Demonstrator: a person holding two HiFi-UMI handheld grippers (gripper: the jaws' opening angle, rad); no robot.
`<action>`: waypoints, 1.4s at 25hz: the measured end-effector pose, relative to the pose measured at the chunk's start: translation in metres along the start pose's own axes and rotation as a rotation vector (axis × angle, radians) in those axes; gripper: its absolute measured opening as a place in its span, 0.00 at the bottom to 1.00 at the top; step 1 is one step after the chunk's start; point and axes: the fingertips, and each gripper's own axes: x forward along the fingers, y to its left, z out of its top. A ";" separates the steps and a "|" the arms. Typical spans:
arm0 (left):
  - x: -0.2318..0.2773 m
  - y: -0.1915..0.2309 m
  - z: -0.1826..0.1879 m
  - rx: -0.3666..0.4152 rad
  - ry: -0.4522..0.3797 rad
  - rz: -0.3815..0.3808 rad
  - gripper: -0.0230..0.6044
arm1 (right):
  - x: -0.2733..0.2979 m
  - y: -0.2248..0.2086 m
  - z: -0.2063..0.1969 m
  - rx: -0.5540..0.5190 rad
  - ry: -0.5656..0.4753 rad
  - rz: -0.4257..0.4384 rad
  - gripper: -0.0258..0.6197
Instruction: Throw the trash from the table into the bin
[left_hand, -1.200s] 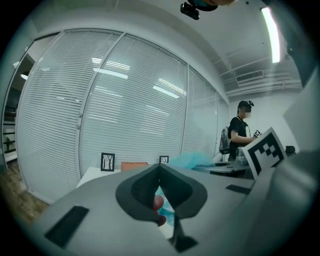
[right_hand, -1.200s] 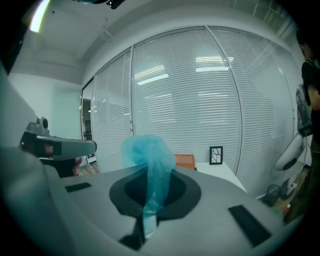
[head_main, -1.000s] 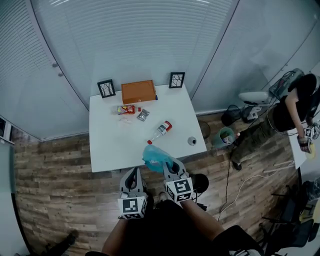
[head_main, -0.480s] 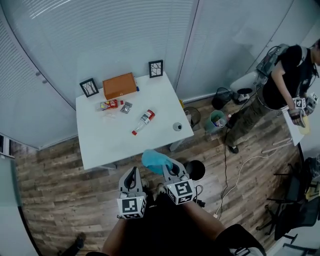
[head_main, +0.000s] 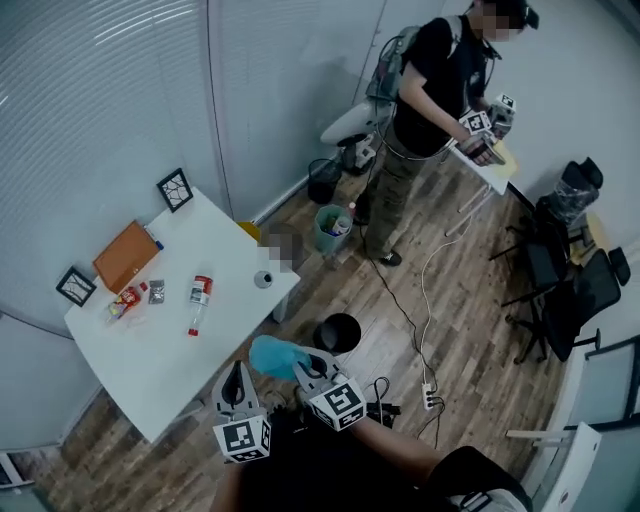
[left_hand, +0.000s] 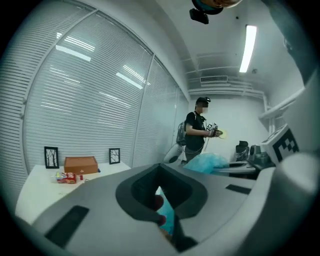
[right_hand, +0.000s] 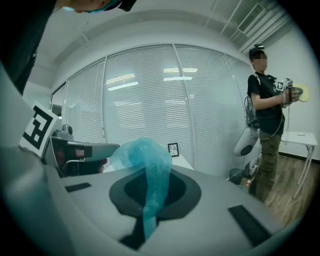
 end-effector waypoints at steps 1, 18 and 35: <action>0.008 -0.004 0.000 0.009 -0.002 -0.038 0.03 | -0.003 -0.006 -0.002 0.004 -0.005 -0.033 0.05; 0.110 -0.154 -0.001 0.095 0.042 -0.375 0.03 | -0.097 -0.152 -0.025 0.140 -0.041 -0.400 0.05; 0.249 -0.236 -0.092 0.123 0.194 -0.444 0.03 | -0.091 -0.334 -0.164 0.244 0.178 -0.577 0.05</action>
